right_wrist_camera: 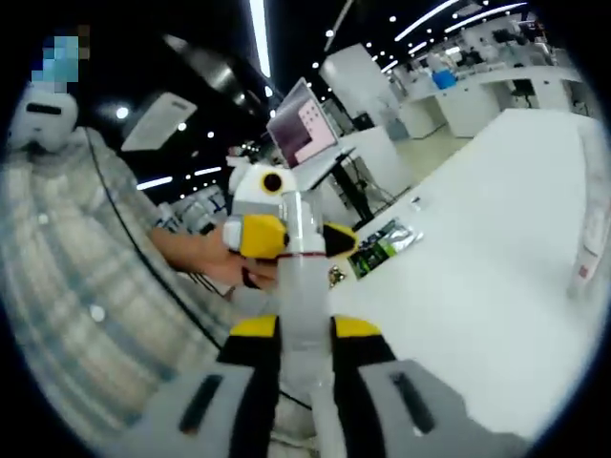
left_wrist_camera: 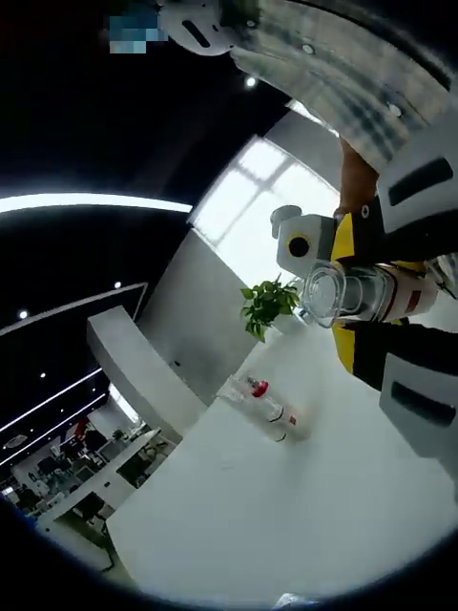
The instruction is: Arrange the skincare products in the storage area until every visible bottle or jar stands upright without overlapping.
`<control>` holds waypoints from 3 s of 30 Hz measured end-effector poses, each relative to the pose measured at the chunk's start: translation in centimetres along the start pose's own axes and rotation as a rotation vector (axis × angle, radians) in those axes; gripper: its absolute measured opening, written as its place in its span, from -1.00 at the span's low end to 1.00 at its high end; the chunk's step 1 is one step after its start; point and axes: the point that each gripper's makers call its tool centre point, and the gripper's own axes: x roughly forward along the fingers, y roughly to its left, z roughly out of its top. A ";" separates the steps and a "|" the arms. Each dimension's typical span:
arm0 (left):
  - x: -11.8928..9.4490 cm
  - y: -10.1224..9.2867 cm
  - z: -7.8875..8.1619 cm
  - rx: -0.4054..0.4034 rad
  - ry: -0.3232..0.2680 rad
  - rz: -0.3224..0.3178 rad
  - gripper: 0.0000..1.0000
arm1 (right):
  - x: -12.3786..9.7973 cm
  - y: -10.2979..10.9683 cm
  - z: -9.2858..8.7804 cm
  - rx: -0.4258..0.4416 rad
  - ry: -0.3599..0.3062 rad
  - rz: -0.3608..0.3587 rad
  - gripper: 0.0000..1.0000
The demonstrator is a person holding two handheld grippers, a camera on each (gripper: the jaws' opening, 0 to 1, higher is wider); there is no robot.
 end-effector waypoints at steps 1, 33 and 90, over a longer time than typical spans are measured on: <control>0.0 0.2 0.1 -0.011 0.001 0.011 -0.56 | 0.0 0.0 0.0 0.003 -0.003 -0.003 -0.63; 1.2 0.7 2.5 0.020 0.144 0.039 -0.53 | 1.0 -1.7 2.8 -0.011 -0.049 -0.205 -0.59; 1.6 1.7 3.4 0.275 0.128 0.214 -0.60 | 0.4 -3.1 6.3 -0.171 -0.138 -0.413 -0.57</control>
